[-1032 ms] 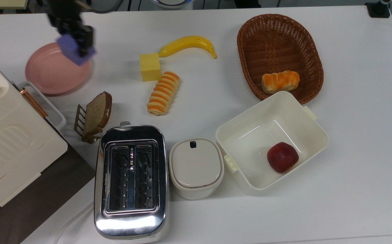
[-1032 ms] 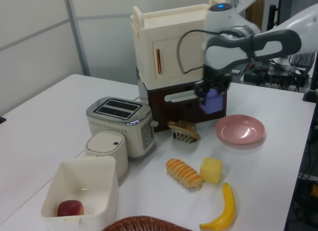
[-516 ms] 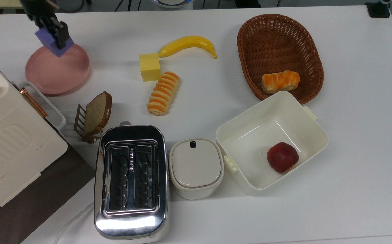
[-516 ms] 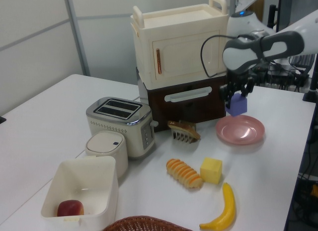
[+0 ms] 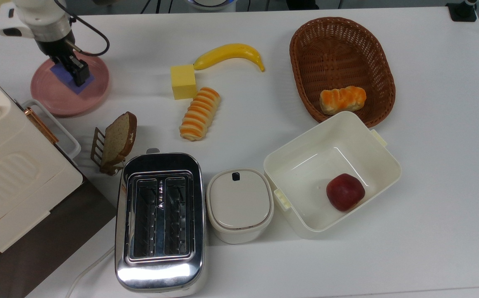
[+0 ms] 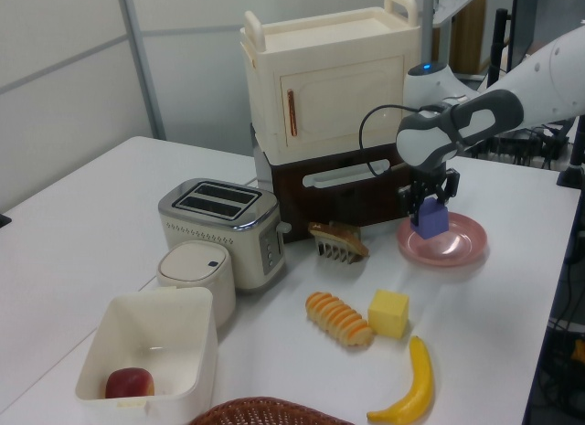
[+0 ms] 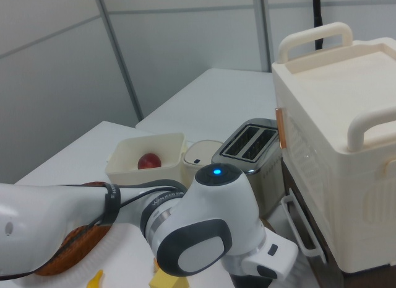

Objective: Put the purple cube on a plate
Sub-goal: 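Carry the purple cube over the pink plate and lower it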

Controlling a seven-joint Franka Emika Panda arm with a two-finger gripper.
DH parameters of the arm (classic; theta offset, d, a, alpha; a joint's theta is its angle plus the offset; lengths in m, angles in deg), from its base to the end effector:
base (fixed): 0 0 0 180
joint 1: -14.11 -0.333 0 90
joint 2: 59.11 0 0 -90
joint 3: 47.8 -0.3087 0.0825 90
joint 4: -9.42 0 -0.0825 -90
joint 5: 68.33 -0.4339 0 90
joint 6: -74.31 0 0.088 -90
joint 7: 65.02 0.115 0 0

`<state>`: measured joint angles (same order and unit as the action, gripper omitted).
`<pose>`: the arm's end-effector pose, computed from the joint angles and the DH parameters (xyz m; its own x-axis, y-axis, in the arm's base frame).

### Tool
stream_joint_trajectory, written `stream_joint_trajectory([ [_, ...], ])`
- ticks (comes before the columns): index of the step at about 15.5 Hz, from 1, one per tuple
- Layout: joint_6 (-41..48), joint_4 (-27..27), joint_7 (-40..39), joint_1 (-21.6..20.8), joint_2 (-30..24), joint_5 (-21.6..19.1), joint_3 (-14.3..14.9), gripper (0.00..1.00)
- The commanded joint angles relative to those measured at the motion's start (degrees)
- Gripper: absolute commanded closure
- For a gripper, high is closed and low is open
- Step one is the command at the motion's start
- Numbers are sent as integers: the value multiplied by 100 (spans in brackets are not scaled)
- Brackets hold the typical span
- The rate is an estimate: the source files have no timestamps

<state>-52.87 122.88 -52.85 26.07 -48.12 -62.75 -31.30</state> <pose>0.5606 -0.3042 0.3375 0.7990 -0.5963 0.0769 -0.6012 -0.7899 0.1209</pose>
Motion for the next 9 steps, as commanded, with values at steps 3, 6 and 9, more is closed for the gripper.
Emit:
stream_joint_trajectory([
  [3, -123, 36, -338, 87, 61, -92, 2, 73],
  [6, -123, 36, -338, 87, 105, -75, 2, 29],
  [9, -123, 18, -277, 87, 158, -57, 2, 0],
])
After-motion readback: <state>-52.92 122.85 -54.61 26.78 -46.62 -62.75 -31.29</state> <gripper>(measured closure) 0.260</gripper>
